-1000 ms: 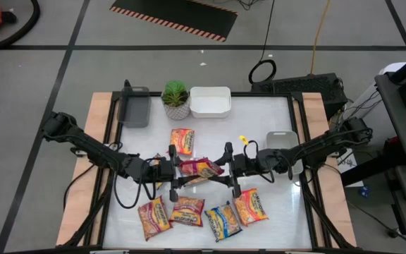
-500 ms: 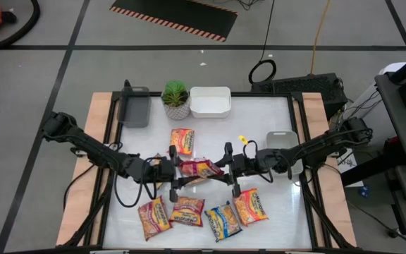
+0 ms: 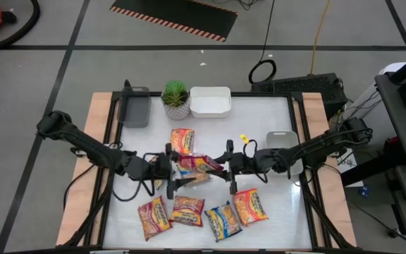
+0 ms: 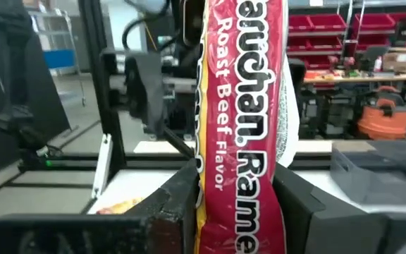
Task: Sort Maruchan noodles
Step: Put the top red noodle pack into the white bin
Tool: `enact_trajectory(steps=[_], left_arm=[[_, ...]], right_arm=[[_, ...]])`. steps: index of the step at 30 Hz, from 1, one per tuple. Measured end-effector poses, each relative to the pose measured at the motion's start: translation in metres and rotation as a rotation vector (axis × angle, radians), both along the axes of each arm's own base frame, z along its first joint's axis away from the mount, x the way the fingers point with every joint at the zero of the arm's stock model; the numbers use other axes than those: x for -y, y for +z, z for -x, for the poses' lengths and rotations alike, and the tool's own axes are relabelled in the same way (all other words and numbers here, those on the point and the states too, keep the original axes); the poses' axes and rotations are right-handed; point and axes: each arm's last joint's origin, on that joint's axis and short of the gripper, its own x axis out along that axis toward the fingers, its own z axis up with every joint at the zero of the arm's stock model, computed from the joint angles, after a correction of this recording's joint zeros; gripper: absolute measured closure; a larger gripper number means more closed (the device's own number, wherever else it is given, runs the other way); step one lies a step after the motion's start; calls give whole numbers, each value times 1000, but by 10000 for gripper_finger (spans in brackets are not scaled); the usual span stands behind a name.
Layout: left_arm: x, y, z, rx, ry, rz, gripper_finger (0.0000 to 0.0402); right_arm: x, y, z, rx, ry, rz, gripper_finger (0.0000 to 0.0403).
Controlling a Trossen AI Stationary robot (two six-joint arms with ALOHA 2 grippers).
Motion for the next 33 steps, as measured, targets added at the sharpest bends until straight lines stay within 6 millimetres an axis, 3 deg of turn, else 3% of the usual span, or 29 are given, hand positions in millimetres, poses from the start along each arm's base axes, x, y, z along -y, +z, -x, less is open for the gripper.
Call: enact_trajectory(steps=[10, 16, 26, 33], left_arm=[[-20, 17, 46, -130, 115, 36, 80], [-26, 15, 58, -198, 160, 5, 80], [-35, 3, 60, -311, 227, -41, 80], [-37, 0, 62, -343, 234, -57, 80]], right_arm=[[4, -5, 0, -54, -121, 22, 290], [13, -11, 0, -106, -300, 33, 293], [49, -13, -4, -133, -443, 28, 292], [91, -13, -5, -128, -582, -3, 288]])
